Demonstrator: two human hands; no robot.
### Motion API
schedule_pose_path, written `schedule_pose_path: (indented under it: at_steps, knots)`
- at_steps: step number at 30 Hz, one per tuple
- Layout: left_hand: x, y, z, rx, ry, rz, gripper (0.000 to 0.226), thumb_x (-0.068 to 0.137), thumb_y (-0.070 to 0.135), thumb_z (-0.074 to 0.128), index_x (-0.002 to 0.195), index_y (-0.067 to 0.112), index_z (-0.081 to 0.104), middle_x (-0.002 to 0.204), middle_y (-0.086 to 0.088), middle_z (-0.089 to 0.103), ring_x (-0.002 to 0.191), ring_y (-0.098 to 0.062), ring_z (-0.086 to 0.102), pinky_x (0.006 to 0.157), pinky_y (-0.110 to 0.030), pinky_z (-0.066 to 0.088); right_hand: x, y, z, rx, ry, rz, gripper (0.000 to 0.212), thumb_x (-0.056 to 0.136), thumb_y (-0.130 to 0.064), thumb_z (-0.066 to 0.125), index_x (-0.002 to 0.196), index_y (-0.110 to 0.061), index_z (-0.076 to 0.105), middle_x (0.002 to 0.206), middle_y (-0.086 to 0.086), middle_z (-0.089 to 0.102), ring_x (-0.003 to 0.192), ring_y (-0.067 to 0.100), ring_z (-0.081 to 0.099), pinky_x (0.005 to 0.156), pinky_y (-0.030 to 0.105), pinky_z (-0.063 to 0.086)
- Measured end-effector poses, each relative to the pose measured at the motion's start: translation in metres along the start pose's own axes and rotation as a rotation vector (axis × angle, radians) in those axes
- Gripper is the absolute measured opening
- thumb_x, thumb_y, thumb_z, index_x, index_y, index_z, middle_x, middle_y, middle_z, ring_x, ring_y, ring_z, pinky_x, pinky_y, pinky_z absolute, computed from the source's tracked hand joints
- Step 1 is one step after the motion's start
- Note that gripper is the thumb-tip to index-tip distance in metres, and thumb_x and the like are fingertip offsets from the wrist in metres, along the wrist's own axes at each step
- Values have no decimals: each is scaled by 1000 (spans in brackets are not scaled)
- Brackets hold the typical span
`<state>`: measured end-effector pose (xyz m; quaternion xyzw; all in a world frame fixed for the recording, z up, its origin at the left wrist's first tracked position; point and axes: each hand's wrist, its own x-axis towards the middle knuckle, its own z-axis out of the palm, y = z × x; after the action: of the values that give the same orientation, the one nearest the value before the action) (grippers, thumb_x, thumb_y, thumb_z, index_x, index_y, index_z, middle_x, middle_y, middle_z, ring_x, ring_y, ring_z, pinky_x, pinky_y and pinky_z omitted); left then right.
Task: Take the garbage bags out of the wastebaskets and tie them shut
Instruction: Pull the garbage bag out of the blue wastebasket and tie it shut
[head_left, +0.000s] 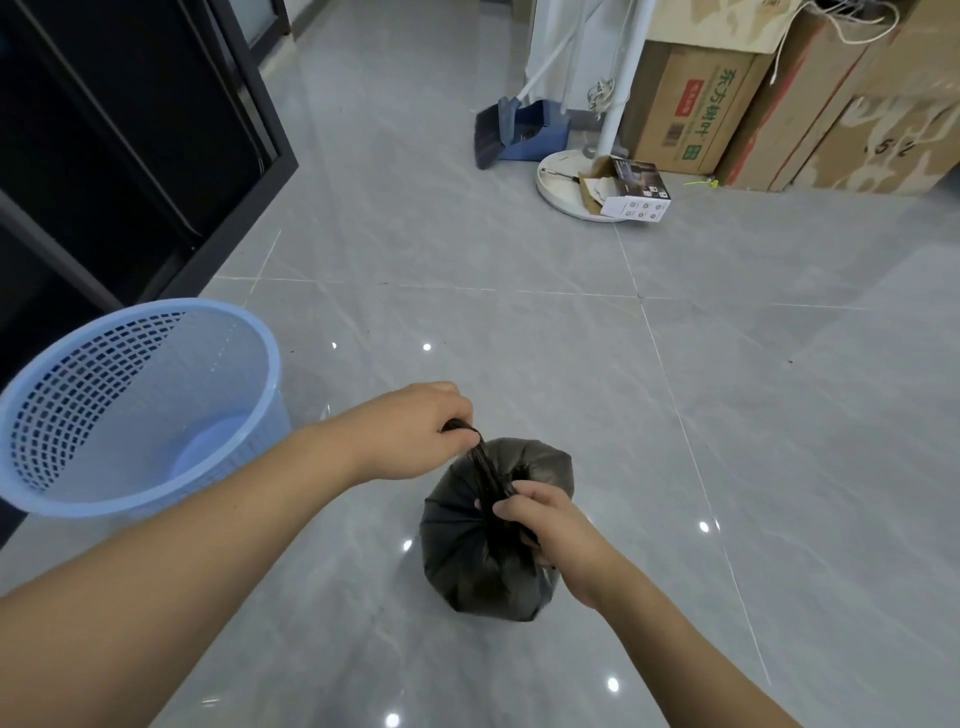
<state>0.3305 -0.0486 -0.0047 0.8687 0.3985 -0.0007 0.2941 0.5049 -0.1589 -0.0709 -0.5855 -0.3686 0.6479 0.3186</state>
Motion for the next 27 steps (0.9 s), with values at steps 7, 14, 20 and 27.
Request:
schedule_pose_path:
  at_steps: [7, 14, 20, 27]
  knots:
    - [9, -26, 36, -362, 14, -236, 19, 95, 35, 54, 90, 19, 63, 78, 7, 55, 70, -9, 51, 63, -23, 41, -1, -13, -13, -1019, 136, -103, 22, 76, -43, 52, 63, -25, 49, 86, -5, 50, 70, 16, 55, 55, 30, 41]
    - [5, -20, 59, -723, 194, -243, 13, 92, 29, 61, 84, 20, 65, 66, 15, 55, 62, -1, 49, 61, -16, 40, -11, -16, -28, -1686, 292, -669, 12, 71, -30, 67, 73, -19, 61, 74, -2, 59, 63, 22, 59, 42, 29, 36]
    - [5, -2, 60, -822, 320, -210, 14, 94, 23, 59, 95, 12, 66, 91, -8, 67, 83, -16, 59, 81, -31, 48, -14, -6, -49, -1627, 460, -907, 13, 75, -19, 76, 74, -16, 64, 66, -2, 57, 52, 21, 53, 37, 30, 39]
    - [17, 21, 55, -933, 424, -113, 13, 99, 20, 48, 98, 15, 61, 104, 13, 71, 91, 0, 63, 80, -10, 46, -12, -2, -55, -1534, 557, -1181, 8, 79, -9, 70, 87, -8, 71, 72, 1, 61, 61, 21, 52, 50, 29, 39]
